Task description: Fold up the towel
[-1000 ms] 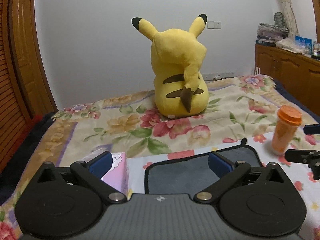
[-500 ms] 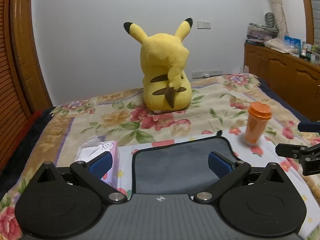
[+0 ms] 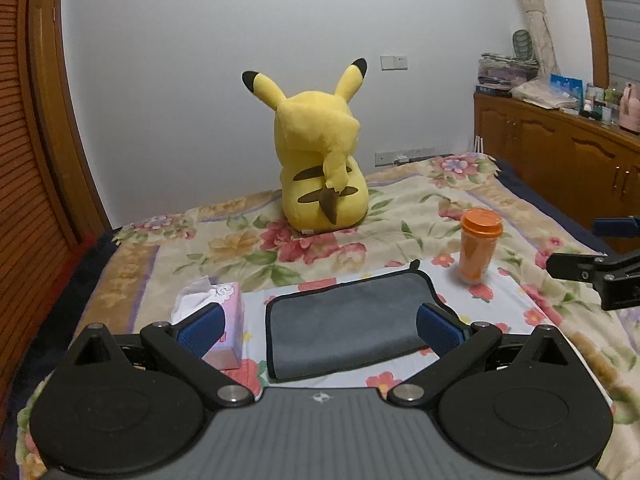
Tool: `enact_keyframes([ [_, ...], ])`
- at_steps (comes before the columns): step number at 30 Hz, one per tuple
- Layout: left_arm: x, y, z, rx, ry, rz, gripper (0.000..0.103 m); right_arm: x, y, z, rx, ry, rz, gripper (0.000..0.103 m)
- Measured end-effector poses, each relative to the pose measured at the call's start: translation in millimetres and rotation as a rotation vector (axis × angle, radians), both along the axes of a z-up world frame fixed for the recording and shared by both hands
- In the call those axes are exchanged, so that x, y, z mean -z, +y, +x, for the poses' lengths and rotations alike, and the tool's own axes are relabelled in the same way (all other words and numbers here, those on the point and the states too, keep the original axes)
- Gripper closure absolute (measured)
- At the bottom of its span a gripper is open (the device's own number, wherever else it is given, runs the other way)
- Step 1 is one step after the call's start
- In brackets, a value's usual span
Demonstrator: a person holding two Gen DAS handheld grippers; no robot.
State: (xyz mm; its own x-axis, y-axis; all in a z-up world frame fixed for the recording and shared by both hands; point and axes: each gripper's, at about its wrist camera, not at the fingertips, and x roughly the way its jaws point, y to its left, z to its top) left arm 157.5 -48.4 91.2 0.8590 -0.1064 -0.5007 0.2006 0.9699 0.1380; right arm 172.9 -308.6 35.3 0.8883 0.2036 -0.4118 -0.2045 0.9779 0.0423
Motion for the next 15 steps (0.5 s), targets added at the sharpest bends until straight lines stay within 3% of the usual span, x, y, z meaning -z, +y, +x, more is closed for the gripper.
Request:
enact_keyframes([
  [9,-8,3,-50,-0.018,-0.028,-0.006,0.0,1,12,-36,-0.023,0.012,-0.003,0.0],
  [15,8,7,-75,-0.02,-0.009,-0.014,0.0,10,17,-62,-0.025,0.032,0.026,0.0],
])
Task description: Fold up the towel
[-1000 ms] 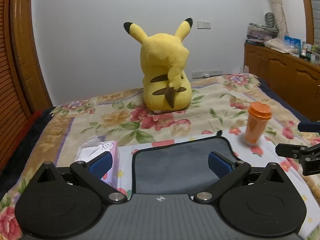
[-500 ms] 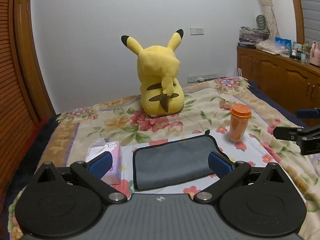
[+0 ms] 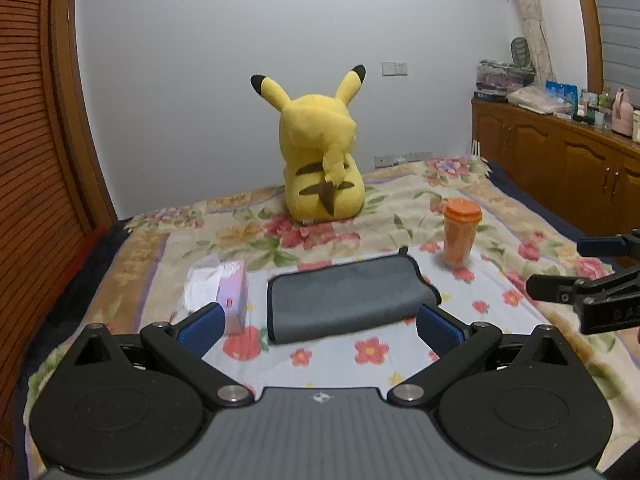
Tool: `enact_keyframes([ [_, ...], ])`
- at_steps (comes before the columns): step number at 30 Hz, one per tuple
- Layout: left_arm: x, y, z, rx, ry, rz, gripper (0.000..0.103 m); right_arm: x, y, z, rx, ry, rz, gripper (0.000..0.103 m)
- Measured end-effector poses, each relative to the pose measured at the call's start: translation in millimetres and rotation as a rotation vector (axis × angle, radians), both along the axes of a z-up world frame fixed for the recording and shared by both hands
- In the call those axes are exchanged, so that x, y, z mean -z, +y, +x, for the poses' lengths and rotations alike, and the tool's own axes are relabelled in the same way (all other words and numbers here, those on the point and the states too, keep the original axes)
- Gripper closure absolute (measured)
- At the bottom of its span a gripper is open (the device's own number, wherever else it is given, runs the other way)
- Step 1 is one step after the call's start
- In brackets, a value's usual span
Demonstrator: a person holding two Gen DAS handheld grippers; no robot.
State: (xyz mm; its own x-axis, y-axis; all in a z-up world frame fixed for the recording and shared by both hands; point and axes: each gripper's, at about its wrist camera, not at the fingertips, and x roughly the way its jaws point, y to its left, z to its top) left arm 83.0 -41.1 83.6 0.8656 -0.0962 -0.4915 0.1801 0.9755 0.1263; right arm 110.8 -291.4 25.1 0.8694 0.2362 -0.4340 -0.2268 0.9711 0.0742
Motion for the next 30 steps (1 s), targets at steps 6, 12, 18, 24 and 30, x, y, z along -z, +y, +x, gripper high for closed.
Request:
enact_keyframes([
  [6,24,9,-18,-0.018,0.034,-0.016,0.0,14,9,-19,0.001,0.008,-0.011,0.0],
  [12,52,13,-33,-0.032,0.064,0.016,0.0,26,16,-32,0.003,0.012,-0.035,0.0],
  [18,77,17,-46,-0.044,0.094,0.01,0.0,38,17,-44,0.011,0.027,-0.012,0.0],
  [24,94,19,-57,-0.063,0.114,-0.016,0.0,52,15,-51,0.027,0.053,0.003,0.0],
  [30,105,26,-62,-0.1,0.127,-0.052,0.0,65,14,-57,0.039,0.068,0.005,0.0],
])
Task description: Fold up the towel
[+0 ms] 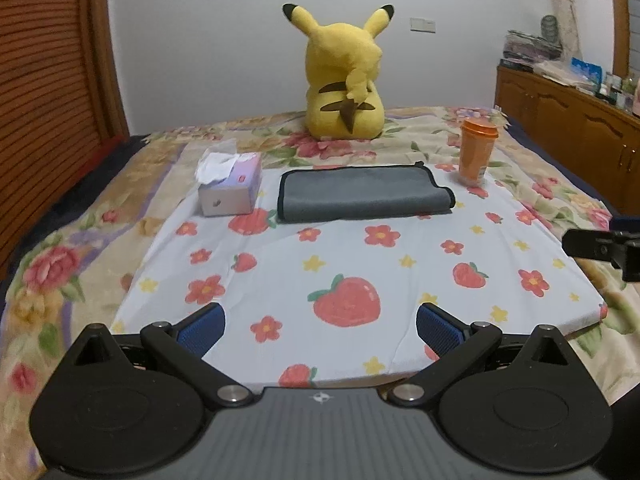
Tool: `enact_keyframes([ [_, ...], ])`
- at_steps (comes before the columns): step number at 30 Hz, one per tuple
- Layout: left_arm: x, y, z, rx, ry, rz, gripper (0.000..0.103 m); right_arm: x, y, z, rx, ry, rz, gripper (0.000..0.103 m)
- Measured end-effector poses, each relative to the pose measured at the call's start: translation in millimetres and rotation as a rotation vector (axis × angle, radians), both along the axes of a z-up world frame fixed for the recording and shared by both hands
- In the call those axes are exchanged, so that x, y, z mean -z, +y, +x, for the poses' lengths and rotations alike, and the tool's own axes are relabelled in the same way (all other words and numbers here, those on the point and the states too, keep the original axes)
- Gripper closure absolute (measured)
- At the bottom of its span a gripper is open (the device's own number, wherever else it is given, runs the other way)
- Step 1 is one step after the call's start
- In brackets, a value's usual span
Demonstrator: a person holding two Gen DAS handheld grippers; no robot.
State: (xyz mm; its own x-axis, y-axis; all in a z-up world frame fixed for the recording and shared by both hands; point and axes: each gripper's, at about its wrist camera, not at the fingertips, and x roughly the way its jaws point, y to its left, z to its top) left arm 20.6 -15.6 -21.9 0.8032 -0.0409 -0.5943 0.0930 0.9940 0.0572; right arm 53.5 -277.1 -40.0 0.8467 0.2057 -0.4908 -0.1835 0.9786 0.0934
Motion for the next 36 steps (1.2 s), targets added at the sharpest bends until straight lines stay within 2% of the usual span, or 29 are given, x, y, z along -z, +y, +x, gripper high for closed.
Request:
enact_keyframes([
  [8,7,8,0,-0.037,-0.008,-0.022,0.0,11,0,-3,0.003,0.015,-0.011,0.0],
  [16,3,13,-2,-0.059,-0.055,-0.019,0.0,15,2,-3,0.015,0.003,-0.019,0.0],
  [26,-3,9,-10,-0.036,-0.117,-0.005,0.0,15,-5,-5,0.051,-0.047,0.008,0.0],
  [36,-9,6,-17,-0.026,-0.171,0.019,0.0,11,-3,-12,0.054,-0.114,-0.008,0.0],
])
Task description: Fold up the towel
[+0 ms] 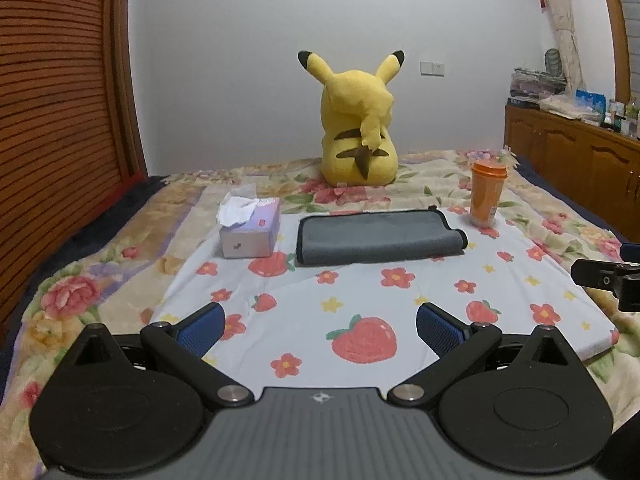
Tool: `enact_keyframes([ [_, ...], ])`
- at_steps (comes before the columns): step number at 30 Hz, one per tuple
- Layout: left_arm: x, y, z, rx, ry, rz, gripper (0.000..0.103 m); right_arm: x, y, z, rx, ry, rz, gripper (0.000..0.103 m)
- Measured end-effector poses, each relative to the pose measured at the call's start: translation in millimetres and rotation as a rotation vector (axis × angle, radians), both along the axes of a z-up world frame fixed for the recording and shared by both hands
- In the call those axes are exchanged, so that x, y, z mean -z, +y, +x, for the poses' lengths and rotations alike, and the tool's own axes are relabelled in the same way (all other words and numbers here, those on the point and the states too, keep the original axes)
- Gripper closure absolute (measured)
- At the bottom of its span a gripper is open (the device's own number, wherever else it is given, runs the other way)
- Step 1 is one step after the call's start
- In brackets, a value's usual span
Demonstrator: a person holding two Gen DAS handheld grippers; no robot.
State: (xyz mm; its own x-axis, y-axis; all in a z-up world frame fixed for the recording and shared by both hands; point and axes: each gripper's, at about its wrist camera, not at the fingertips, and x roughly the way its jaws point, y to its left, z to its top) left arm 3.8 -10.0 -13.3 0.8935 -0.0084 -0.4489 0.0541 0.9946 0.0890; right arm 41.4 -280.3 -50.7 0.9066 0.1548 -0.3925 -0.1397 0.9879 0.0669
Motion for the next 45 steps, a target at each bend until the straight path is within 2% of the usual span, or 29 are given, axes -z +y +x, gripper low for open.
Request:
enact_keyframes([
  [14,-7,3,-5,-0.005,-0.041,-0.002,0.0,-1,-6,-4,0.025,-0.028,0.015,0.0],
  [24,-10,5,-8,0.001,-0.065,-0.016,0.0,-6,-9,-11,0.047,-0.09,0.024,0.0],
  [45,-10,5,-10,0.0,-0.07,-0.016,0.0,-6,-9,-11,0.053,-0.094,0.023,0.0],
])
